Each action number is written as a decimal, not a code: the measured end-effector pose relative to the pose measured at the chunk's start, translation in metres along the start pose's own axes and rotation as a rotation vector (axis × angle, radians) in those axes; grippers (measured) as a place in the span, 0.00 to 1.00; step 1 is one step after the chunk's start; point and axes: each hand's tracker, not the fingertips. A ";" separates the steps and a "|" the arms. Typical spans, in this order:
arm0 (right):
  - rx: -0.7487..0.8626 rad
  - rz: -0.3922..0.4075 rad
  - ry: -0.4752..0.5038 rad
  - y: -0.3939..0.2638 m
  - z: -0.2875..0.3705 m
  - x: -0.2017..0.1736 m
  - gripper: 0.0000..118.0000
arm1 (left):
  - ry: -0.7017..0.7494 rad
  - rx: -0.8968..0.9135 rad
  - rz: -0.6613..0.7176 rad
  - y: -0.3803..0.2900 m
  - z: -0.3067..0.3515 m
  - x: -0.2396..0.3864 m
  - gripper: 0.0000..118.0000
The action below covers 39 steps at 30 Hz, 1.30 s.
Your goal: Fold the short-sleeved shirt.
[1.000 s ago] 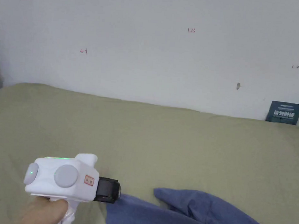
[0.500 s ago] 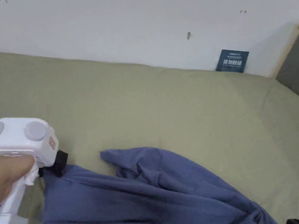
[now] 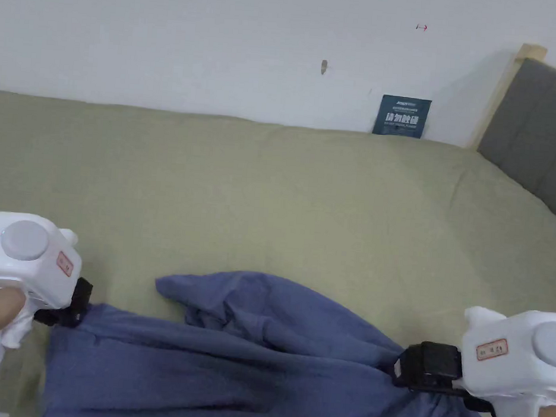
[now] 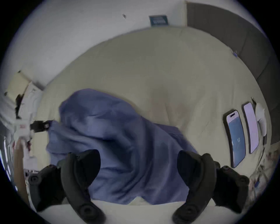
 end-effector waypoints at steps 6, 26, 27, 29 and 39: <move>0.021 0.079 -0.064 -0.003 0.007 -0.018 0.08 | -0.084 0.025 0.032 0.003 0.020 -0.013 0.05; 0.414 0.219 0.103 0.055 0.148 -0.090 0.08 | -0.188 0.466 0.042 0.055 0.194 -0.054 0.05; 0.423 0.224 0.106 0.061 0.153 -0.095 0.08 | -0.175 0.502 0.053 0.058 0.204 -0.059 0.05; 0.447 0.241 0.107 0.074 0.160 -0.103 0.08 | -0.166 0.523 0.067 0.066 0.221 -0.067 0.05; 0.587 0.284 0.158 0.148 0.183 -0.152 0.08 | -0.077 0.664 0.062 0.104 0.283 -0.102 0.05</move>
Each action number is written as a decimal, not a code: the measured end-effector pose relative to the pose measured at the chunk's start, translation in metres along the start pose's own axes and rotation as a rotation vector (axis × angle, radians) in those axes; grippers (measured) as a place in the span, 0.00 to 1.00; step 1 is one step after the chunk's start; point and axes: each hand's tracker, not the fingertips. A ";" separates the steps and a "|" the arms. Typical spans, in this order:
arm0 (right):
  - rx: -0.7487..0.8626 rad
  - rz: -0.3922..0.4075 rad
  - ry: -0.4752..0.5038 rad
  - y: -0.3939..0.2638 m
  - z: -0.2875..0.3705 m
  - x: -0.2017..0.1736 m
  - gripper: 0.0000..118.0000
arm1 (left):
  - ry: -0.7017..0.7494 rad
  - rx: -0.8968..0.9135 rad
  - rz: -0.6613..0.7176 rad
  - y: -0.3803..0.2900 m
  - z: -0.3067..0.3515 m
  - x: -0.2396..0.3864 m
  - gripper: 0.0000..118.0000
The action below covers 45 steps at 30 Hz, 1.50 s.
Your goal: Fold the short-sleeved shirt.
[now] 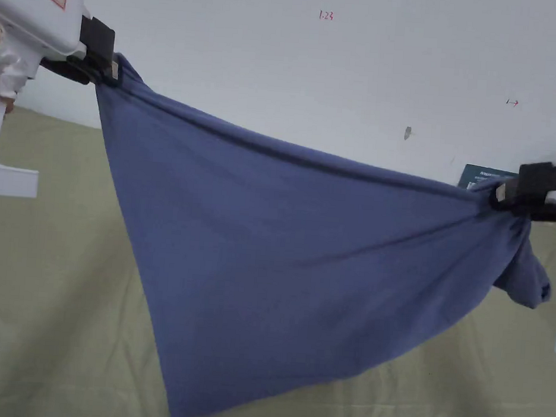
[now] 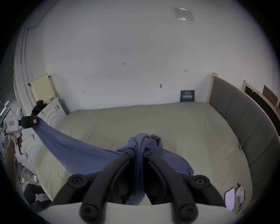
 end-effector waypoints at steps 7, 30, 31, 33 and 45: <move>0.074 -0.010 0.034 0.043 -0.024 -0.012 0.08 | 0.048 0.074 0.017 0.026 -0.004 -0.018 0.05; -0.109 -0.095 0.042 -0.085 -0.056 0.024 0.08 | -0.037 -0.119 0.137 -0.105 -0.017 -0.037 0.05; -0.133 -0.078 0.034 -0.097 -0.054 0.026 0.08 | -0.038 -0.125 0.138 -0.124 -0.013 -0.033 0.05; -0.180 -0.010 -0.007 -0.124 -0.048 0.025 0.08 | -0.067 -0.174 0.134 -0.155 -0.008 -0.030 0.05; -0.304 -0.182 0.053 -0.249 -0.026 0.064 0.08 | -0.043 -0.327 0.365 -0.316 0.024 -0.048 0.05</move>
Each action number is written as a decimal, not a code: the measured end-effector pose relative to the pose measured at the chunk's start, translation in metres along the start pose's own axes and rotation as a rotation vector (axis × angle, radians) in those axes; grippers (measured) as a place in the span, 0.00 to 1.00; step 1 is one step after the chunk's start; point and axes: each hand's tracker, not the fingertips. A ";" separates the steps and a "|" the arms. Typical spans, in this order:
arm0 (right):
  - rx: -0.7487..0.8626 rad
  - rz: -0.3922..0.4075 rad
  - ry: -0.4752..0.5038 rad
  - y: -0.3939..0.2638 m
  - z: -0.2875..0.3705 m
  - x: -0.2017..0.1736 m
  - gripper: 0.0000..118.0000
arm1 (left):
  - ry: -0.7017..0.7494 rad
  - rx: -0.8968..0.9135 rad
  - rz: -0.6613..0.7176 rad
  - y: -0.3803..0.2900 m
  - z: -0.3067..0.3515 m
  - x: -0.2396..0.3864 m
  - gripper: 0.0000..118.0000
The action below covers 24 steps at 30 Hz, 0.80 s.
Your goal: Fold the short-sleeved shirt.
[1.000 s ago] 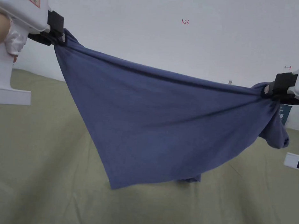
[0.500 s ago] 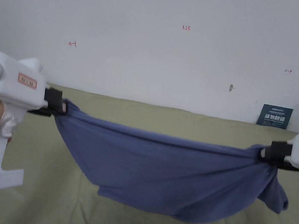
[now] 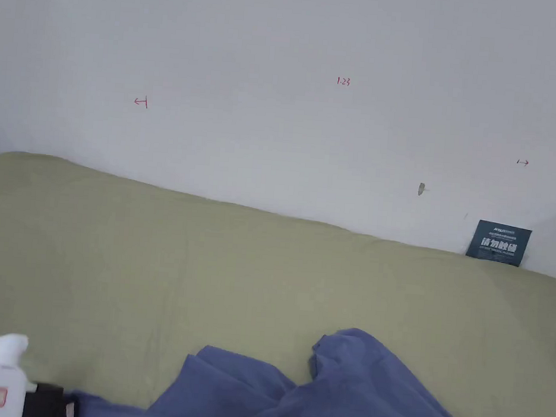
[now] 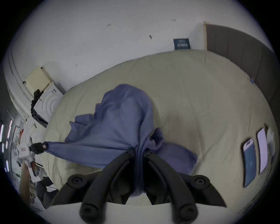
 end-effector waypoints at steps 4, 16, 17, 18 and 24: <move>-0.023 -0.061 0.008 -0.030 -0.006 0.006 0.08 | 0.040 -0.034 -0.012 -0.026 -0.005 -0.014 0.05; 0.325 0.041 0.007 -0.073 0.054 -0.020 0.79 | -0.019 0.231 -0.025 -0.075 0.026 -0.007 0.95; 0.372 0.065 0.009 -0.077 0.065 -0.027 0.79 | 0.009 0.300 -0.067 -0.078 0.033 0.003 0.95; 0.429 0.102 -0.014 -0.082 0.077 -0.037 0.79 | 0.042 0.383 -0.119 -0.082 0.043 0.017 0.95; 0.679 0.273 -0.124 -0.127 0.122 -0.085 0.52 | 0.106 0.622 -0.214 -0.122 0.083 0.070 0.78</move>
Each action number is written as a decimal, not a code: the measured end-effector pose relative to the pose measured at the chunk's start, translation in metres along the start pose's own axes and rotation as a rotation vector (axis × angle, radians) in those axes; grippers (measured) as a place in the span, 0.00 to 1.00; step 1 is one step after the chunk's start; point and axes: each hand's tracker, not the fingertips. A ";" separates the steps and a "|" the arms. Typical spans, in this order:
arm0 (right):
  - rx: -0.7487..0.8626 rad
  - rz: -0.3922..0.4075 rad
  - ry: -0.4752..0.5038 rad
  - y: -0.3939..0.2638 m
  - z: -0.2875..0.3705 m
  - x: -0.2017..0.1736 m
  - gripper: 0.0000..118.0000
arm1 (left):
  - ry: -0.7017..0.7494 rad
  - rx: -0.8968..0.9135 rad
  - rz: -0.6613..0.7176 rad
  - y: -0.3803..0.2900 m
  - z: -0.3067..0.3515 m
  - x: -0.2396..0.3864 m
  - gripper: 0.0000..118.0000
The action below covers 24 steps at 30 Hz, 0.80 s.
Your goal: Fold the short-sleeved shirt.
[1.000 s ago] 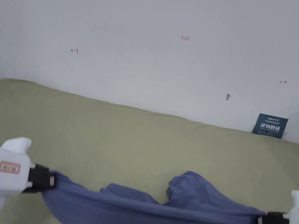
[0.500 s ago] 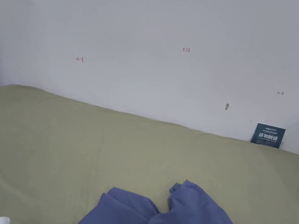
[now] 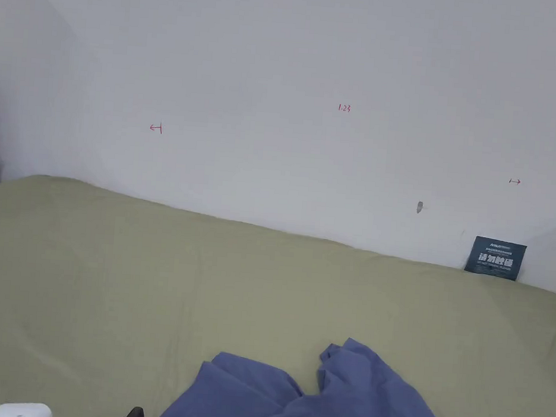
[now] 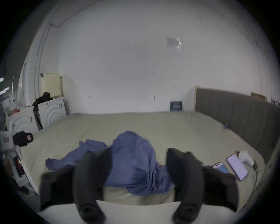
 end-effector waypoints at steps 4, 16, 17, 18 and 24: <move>0.032 0.035 -0.044 -0.019 0.030 -0.014 0.00 | 0.086 0.060 -0.051 -0.016 0.030 0.009 0.05; 0.032 0.063 -0.039 -0.022 0.030 -0.008 0.00 | 0.016 -0.094 -0.108 0.000 -0.005 -0.055 0.80; 0.031 0.063 -0.036 -0.021 0.028 -0.008 0.00 | -0.012 -0.222 -0.086 0.003 -0.021 -0.061 0.99; 0.030 0.062 -0.032 -0.020 0.025 -0.007 0.00 | -0.089 -0.329 -0.057 0.006 -0.036 -0.058 0.98; -0.011 0.079 -0.005 -0.018 0.018 -0.010 0.00 | 0.074 -0.618 -0.134 -0.025 -0.133 -0.069 0.97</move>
